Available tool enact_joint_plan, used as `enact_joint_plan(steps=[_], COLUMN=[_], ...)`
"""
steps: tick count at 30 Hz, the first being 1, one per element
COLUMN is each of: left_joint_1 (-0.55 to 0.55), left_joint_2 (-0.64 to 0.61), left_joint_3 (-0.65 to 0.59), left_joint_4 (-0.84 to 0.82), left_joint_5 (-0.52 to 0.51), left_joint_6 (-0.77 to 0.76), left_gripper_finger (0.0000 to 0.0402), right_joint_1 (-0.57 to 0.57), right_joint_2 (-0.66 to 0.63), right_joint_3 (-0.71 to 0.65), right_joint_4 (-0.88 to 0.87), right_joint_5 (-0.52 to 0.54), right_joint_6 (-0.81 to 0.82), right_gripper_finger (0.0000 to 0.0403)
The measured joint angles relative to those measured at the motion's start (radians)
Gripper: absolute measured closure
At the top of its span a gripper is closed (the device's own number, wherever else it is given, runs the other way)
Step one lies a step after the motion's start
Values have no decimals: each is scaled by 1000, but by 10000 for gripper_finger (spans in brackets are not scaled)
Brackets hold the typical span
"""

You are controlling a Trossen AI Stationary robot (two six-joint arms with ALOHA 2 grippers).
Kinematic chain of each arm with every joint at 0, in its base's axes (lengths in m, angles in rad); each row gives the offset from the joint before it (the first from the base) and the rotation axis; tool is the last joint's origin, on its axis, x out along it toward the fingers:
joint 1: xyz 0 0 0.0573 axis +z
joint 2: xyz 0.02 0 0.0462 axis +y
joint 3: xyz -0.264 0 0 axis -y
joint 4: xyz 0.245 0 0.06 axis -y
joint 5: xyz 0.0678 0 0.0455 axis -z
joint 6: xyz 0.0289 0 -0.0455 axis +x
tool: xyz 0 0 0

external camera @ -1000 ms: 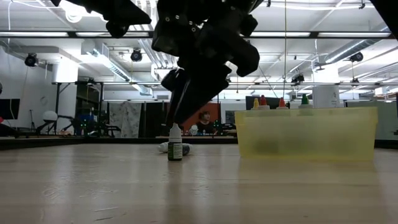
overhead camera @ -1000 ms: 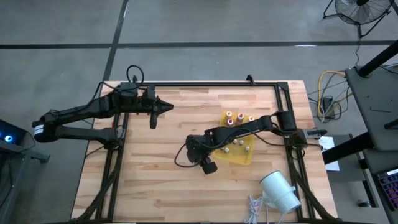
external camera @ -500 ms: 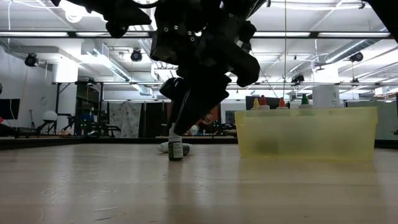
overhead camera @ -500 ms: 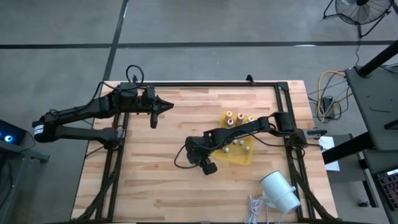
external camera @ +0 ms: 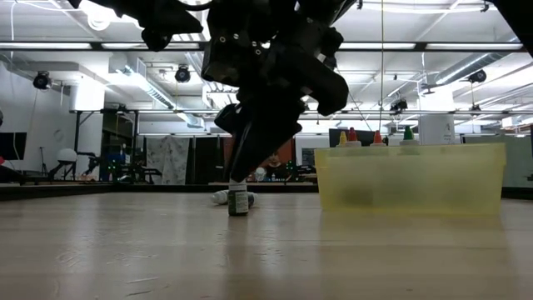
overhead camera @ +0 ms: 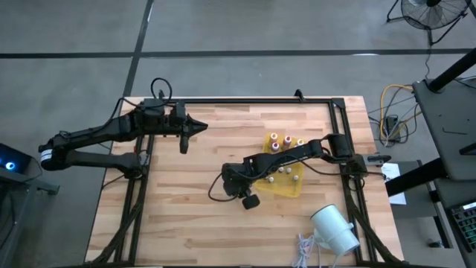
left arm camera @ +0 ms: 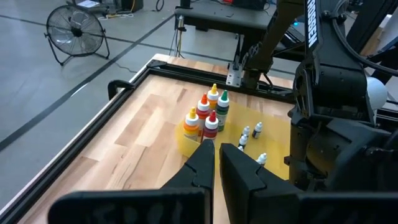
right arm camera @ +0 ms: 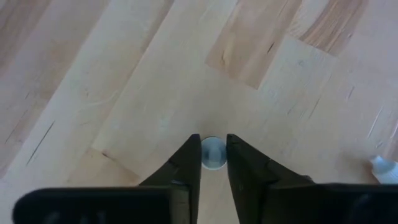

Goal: Pick & Place food coloring
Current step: Put the small green food coloring bottle into the yellow bin

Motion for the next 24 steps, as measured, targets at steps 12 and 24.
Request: enact_joint_plan(steps=[12,24], left_joint_1=[0,0], left_joint_2=[0,0], left_joint_3=[-1,-2], left_joint_4=[0,0], left_joint_5=[0,0], left_joint_6=[-5,-5], left_gripper_finger=[402,402], right_joint_1=[-1,-30], right_joint_2=[-2,-76], right_joint_3=[14,177], right_joint_4=[-34,-214], right_joint_5=[4,6], right_joint_6=[0,56], right_gripper_finger=[352,356])
